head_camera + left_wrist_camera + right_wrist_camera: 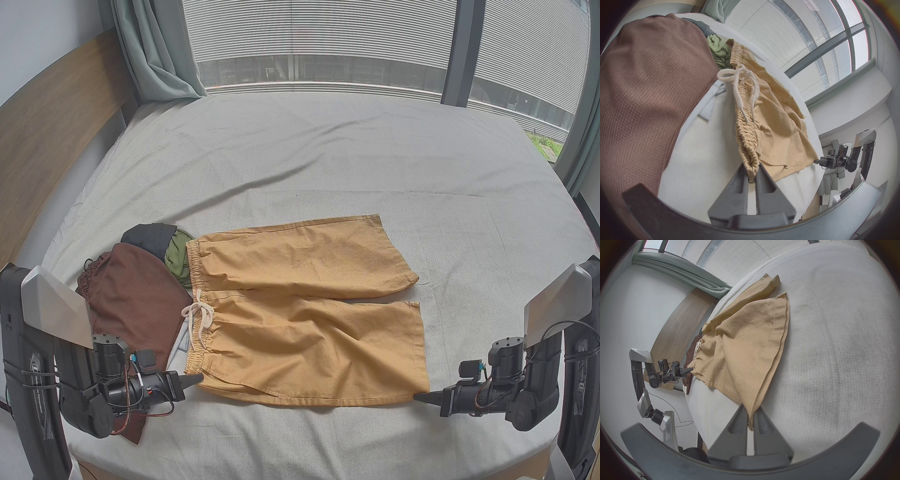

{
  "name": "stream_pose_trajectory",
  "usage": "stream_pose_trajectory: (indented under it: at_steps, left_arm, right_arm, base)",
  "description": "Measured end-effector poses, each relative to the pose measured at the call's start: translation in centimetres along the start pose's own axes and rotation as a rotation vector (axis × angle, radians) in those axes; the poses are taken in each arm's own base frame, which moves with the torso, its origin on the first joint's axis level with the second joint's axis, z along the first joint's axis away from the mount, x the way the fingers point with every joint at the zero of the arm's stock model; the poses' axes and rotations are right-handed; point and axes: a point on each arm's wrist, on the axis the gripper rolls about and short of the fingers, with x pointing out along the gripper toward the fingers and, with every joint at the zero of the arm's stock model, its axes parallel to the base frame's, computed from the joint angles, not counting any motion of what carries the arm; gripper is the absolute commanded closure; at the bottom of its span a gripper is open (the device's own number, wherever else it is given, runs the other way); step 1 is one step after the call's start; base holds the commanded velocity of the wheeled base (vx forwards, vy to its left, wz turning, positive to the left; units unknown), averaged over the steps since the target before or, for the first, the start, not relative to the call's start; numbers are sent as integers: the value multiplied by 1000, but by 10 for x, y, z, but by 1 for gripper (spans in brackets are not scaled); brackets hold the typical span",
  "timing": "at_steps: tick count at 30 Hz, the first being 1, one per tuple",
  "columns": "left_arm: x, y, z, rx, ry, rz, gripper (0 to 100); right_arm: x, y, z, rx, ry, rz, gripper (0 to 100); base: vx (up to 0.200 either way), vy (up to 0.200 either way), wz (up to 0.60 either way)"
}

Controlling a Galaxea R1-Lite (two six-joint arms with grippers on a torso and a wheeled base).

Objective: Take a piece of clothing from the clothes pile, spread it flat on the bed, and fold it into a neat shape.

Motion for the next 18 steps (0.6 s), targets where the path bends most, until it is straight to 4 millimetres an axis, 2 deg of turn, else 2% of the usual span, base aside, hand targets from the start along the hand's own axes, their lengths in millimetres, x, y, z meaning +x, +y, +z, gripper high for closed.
stream_pose_trajectory:
  at_steps: [11, 18]
  left_arm:
    - [-7, 11, -13, 78, 53, 24, 100]
    - [-6, 18, -19, 69, 72, 37, 100]
  right_arm:
    - [-6, 0, -7, -4, 25, -14, 100]
    - [-7, -1, -8, -22, 32, -16, 100]
  base:
    - [0, 0, 0]
    - [0, 0, 0]
